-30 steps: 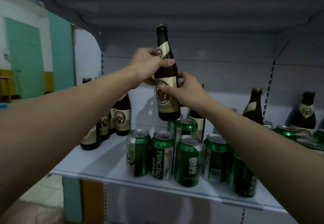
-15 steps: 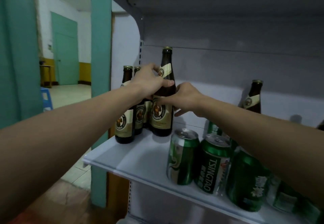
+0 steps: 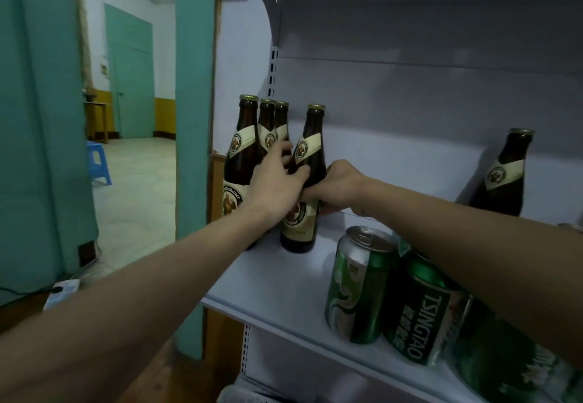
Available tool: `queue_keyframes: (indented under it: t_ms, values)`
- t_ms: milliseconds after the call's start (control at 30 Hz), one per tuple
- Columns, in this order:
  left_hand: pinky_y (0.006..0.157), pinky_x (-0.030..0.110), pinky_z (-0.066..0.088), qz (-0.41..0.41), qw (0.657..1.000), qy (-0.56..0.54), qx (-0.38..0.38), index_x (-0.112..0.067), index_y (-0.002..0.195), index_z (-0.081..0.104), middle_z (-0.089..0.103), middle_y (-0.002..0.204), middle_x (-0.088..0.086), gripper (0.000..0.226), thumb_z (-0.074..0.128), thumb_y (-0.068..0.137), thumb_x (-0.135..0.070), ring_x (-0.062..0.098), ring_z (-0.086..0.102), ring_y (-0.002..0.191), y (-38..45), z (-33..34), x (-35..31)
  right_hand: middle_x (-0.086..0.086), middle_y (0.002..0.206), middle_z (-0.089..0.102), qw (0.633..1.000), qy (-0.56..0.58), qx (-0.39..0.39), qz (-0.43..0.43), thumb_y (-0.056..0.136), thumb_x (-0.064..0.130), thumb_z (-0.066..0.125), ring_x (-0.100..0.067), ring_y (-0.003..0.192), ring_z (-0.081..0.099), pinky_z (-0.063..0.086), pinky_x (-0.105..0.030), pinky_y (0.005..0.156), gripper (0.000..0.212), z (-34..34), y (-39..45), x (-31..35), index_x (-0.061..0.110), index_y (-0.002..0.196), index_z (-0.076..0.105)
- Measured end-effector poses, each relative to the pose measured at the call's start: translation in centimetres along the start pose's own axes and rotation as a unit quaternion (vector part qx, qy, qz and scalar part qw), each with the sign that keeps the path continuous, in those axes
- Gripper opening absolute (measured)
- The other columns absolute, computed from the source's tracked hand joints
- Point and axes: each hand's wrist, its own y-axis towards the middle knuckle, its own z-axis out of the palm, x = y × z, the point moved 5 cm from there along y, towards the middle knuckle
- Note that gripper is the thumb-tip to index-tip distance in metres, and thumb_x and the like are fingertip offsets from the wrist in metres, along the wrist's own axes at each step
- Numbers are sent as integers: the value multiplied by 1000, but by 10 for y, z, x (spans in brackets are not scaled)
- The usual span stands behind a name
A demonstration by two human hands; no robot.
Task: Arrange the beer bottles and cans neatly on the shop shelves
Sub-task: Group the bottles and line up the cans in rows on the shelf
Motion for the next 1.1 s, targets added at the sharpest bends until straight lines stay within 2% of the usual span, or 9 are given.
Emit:
queue_keyframes:
  t_ms: [100,167,233,400,500,567,667,867,1100]
  values:
    - [104,31,41,33,999,18,-26,-25,144,38,48,137,-6,47,53,99,-25,8,48,123,-30,11,17,-15,100,72,1000,-13,-6,-9,76,22,82,-26,86,72,63,-40,74,24,2,-1,-3,16,93,66]
    - [111,31,36,55,997,33,-37,-21,148,36,40,144,-2,48,48,101,-25,11,40,131,-45,19,29,-12,91,70,999,-44,-6,-12,77,32,83,-25,78,70,62,-38,70,28,1,-6,-3,23,87,58]
    - [111,28,35,81,995,48,-39,-17,149,35,36,142,0,50,47,102,-23,11,38,131,-55,25,38,-13,82,68,999,-46,9,-7,79,36,82,-28,68,67,62,-41,68,31,2,-11,-3,20,87,56]
    - [100,18,34,93,991,94,-10,-16,151,33,36,136,8,54,51,100,-17,17,40,124,-58,29,50,-15,78,66,1000,-15,19,-3,87,20,75,-26,66,65,60,-35,66,24,3,-13,-3,12,82,54]
    - [107,38,39,98,986,134,11,-9,150,34,33,141,15,57,53,97,-15,31,41,129,-57,34,56,-16,77,64,1000,-3,7,1,92,1,64,-25,65,65,60,-30,64,18,0,-8,-7,7,79,53]
    - [110,43,37,92,986,138,18,-7,150,33,30,145,15,58,54,95,-10,32,38,133,-58,36,56,-22,79,66,1000,0,15,5,91,-4,59,-31,70,66,60,-31,64,13,2,-4,-9,1,80,56]
    - [113,37,33,96,985,144,14,-6,149,34,28,149,13,59,56,95,-7,27,35,136,-60,35,55,-27,85,68,999,7,33,17,87,-10,56,-32,72,68,62,-32,66,7,5,-1,-12,-8,85,62]
    - [109,16,19,92,981,173,5,-4,151,27,20,157,10,63,55,95,-7,22,24,144,-61,35,56,-25,95,73,998,12,61,16,94,-5,50,-31,80,71,62,-30,69,19,8,1,-13,-16,100,64]
    - [113,18,11,75,978,192,12,-7,155,12,7,164,7,72,53,97,-10,19,9,150,-57,38,64,-26,105,71,996,14,89,10,96,-6,49,-30,90,69,61,-31,75,20,12,-4,-12,-16,104,64]
